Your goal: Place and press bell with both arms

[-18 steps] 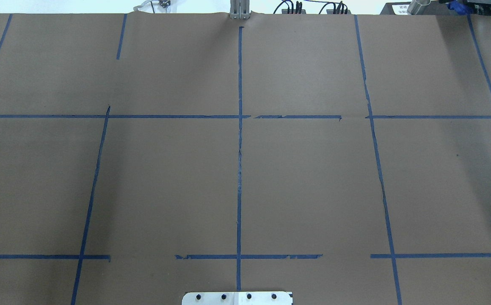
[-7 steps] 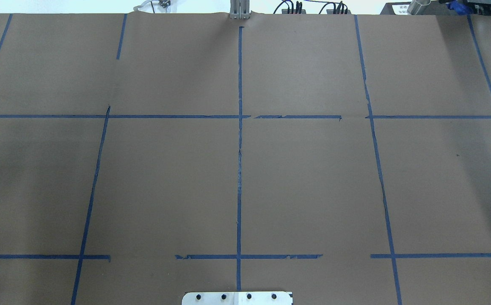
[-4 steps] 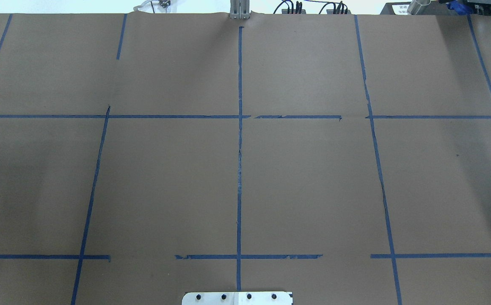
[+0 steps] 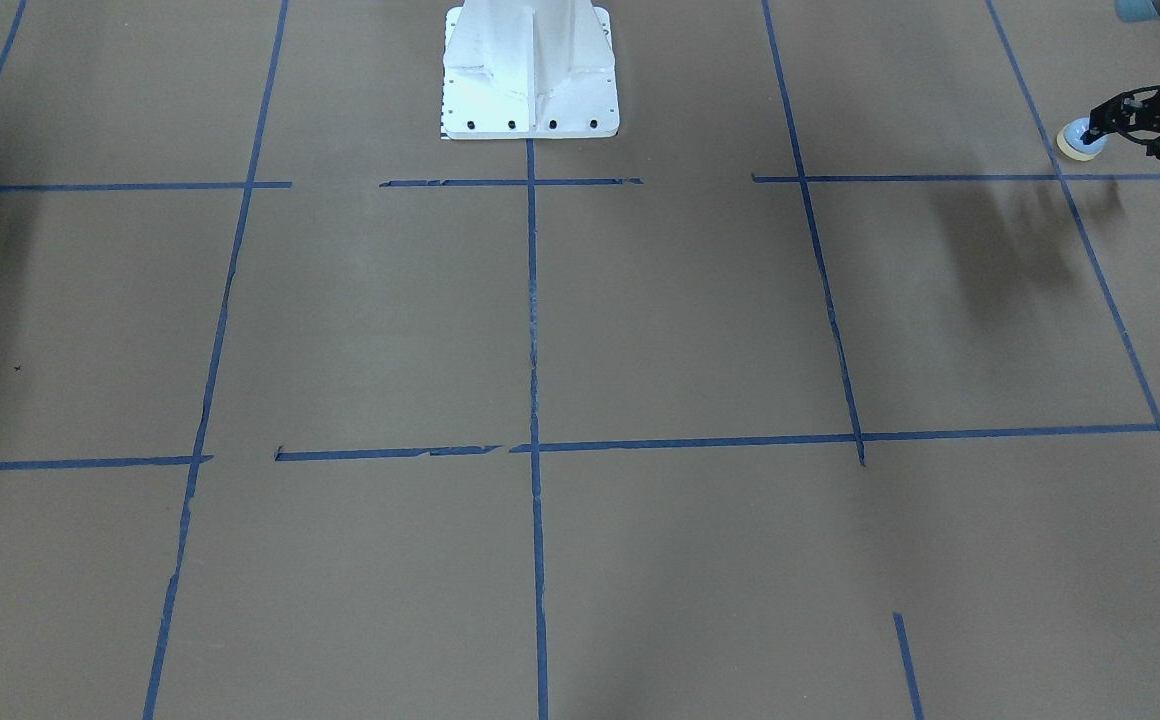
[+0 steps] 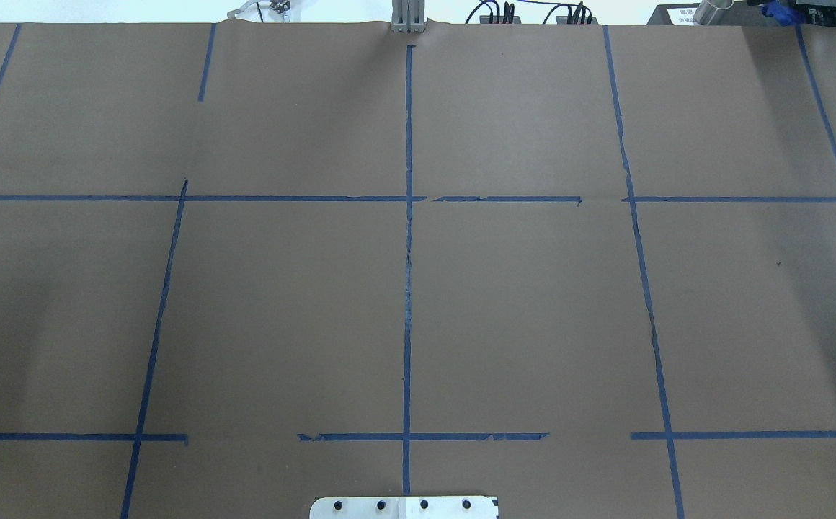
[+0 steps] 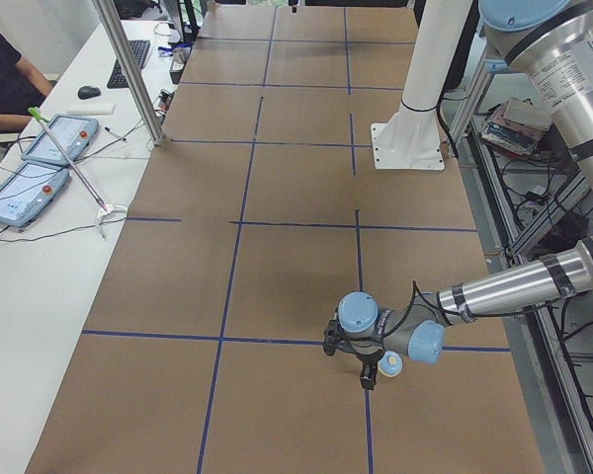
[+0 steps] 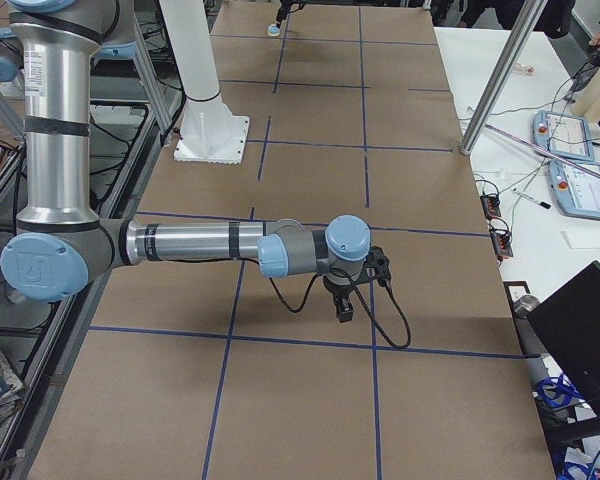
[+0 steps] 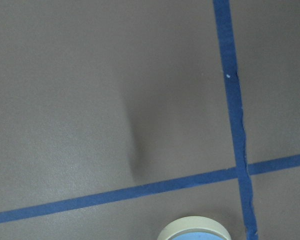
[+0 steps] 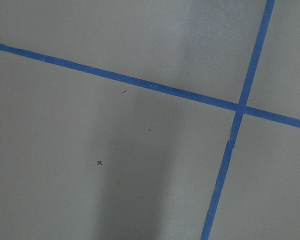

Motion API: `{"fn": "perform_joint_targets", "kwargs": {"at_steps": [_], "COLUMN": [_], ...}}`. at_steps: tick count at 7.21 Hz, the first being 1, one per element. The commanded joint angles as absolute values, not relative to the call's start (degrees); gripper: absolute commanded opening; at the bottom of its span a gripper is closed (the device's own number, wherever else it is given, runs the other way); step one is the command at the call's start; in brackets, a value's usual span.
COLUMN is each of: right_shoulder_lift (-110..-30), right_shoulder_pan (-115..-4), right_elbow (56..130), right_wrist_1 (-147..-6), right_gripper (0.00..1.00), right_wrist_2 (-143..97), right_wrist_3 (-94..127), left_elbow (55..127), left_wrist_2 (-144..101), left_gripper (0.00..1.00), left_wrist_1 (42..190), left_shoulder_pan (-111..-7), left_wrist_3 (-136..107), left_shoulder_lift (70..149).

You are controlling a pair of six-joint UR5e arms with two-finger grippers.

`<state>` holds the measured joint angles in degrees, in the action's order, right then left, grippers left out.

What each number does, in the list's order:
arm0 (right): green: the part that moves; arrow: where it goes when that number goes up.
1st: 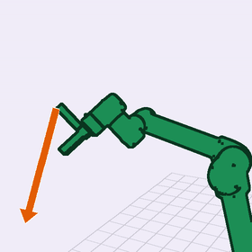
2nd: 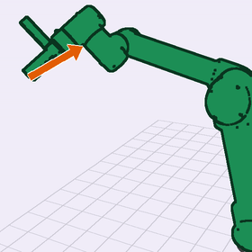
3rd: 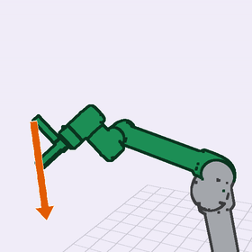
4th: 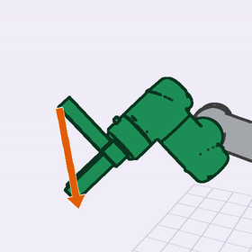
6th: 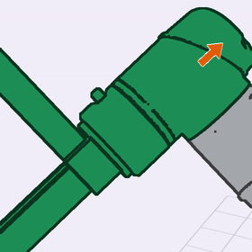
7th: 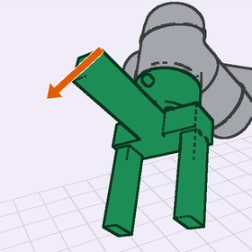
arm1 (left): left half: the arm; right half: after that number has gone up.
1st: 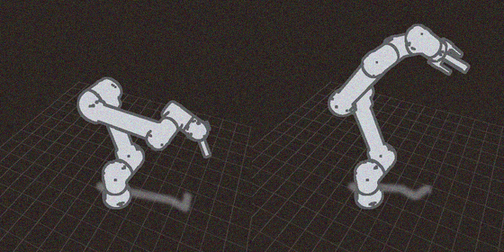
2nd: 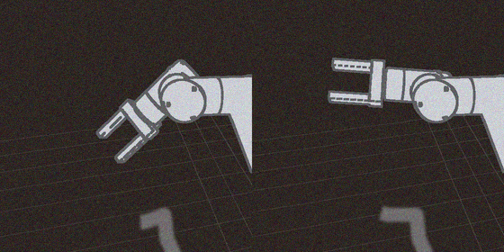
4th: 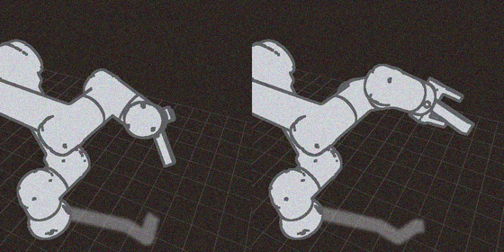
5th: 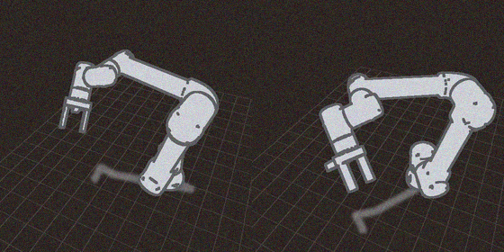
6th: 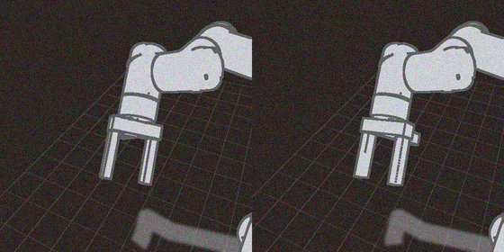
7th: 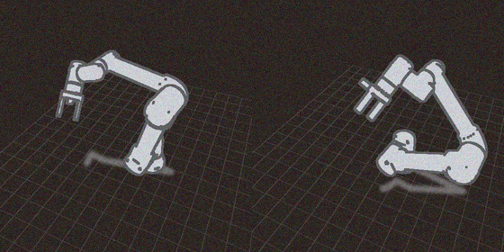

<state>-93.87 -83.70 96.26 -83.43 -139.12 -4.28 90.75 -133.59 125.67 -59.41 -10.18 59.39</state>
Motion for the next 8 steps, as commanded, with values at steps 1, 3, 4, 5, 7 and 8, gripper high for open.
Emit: {"fn": "perform_joint_targets", "kwargs": {"at_steps": [1,3,4,5,7,8], "right_shoulder_lift": [-94.04,-94.13,-94.13,-94.13,-94.13,-94.13], "right_shoulder_pan": [-83.50,-83.50,-83.50,-83.50,-83.50,-83.50], "right_elbow": [95.72,95.45,95.45,94.93,94.75,94.75], "right_wrist_1": [-83.14,-83.14,-83.23,-83.15,-83.14,-83.14], "right_gripper": [1.00,1.00,1.00,1.00,1.00,1.00], "right_wrist_2": [-139.22,-139.39,-139.48,-139.48,-139.48,-139.48], "right_wrist_3": [-4.13,-4.04,-4.04,-4.13,-4.13,-4.13], "left_elbow": [90.09,89.74,89.65,89.39,89.21,89.21], "left_wrist_2": [-133.59,-133.59,-133.59,-133.59,-133.51,-133.51], "left_gripper": [1.00,1.00,1.00,1.00,1.00,1.00], "left_wrist_1": [128.21,128.67,128.67,128.67,128.67,128.58], "left_shoulder_pan": [-55.12,-53.18,-52.48,-51.77,-50.63,-50.54], "left_wrist_3": [-10.20,-10.28,-10.28,-10.28,-10.28,-10.28], "left_shoulder_lift": [59.33,59.33,59.33,59.33,59.33,59.33]}}
